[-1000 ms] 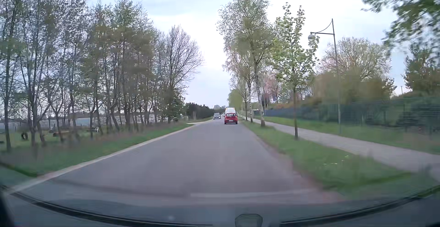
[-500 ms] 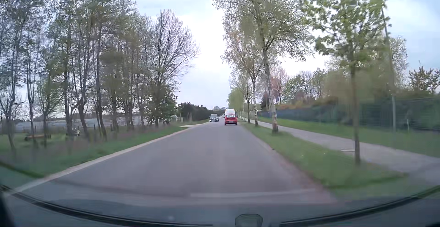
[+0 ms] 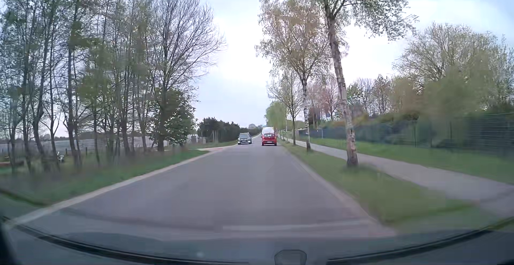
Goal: Follow the waypoints while adhering to traffic rules and regulations
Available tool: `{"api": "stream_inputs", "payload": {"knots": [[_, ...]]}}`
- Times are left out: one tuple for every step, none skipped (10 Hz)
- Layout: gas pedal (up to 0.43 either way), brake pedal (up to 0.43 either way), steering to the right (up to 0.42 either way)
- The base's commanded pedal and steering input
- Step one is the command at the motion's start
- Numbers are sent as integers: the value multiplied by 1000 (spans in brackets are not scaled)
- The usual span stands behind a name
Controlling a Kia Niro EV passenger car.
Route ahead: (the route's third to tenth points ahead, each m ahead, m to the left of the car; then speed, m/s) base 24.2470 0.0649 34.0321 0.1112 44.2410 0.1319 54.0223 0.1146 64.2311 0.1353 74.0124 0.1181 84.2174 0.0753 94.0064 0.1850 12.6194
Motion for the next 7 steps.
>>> {"api": "stream_inputs", "payload": {"knots": [[130, 0, -1], [130, 0, -1], [130, 0, -2], [130, 0, -2], [130, 0, -2], [130, 0, -3], [130, 0, -4]]}}
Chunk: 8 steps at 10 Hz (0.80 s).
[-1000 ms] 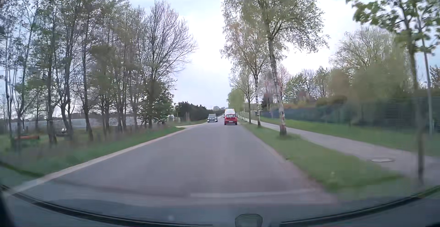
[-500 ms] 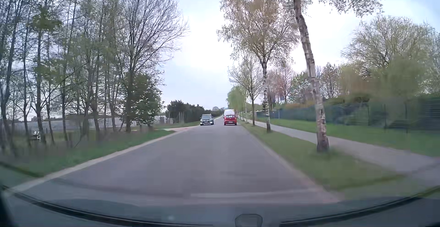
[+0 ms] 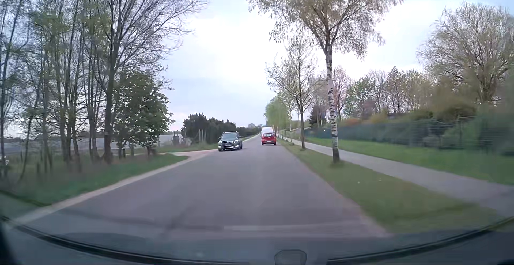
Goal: Follow the waypoints while adhering to traffic rules and regulations
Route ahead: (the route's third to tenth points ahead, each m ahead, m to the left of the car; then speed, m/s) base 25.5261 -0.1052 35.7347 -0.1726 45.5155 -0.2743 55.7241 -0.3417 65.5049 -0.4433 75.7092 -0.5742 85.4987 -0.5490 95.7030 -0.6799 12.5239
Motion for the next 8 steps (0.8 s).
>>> {"api": "stream_inputs", "payload": {"knots": [[130, 0, -4], [130, 0, -4], [130, 0, -4], [130, 0, -3], [138, 0, -3], [138, 0, -3], [138, 0, -2], [138, 0, -2]]}}
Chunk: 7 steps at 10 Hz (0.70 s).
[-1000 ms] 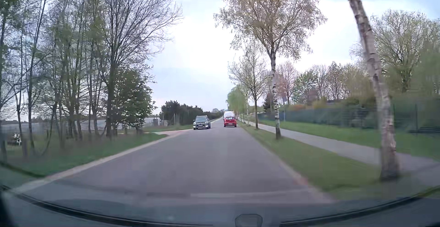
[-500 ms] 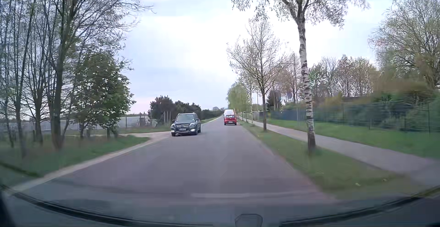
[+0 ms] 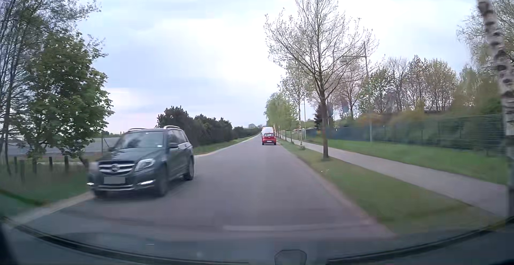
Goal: Follow the waypoints while adhering to traffic rules and regulations
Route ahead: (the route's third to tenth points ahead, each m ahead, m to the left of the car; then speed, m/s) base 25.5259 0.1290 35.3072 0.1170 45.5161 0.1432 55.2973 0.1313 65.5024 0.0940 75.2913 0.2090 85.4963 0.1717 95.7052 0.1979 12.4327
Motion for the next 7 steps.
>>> {"api": "stream_inputs", "payload": {"knots": [[138, 0, -2], [138, 0, -3], [138, 0, -3], [138, 0, -3], [138, 0, -3], [138, 0, -3], [138, 0, -3]]}}
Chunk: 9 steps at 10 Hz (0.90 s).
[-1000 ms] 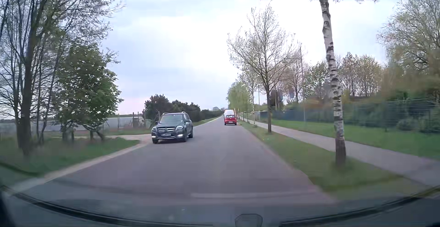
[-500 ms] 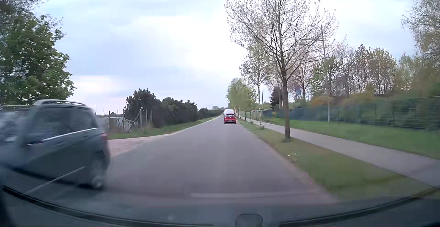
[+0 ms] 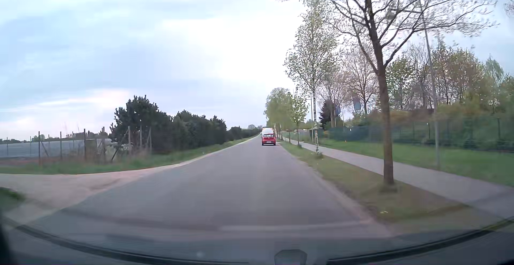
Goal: Follow the waypoints while adhering to traffic rules and regulations
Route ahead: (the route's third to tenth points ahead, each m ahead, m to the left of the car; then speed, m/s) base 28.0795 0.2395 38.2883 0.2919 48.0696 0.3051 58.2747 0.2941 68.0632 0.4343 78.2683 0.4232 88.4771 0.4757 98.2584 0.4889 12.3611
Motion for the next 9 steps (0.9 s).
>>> {"api": "stream_inputs", "payload": {"knots": [[138, 0, -4], [138, 0, -4], [138, 0, -4], [138, 0, -4], [138, 0, -4], [138, 0, -4], [138, 0, -5], [138, 0, -5], [138, 0, -5]]}}
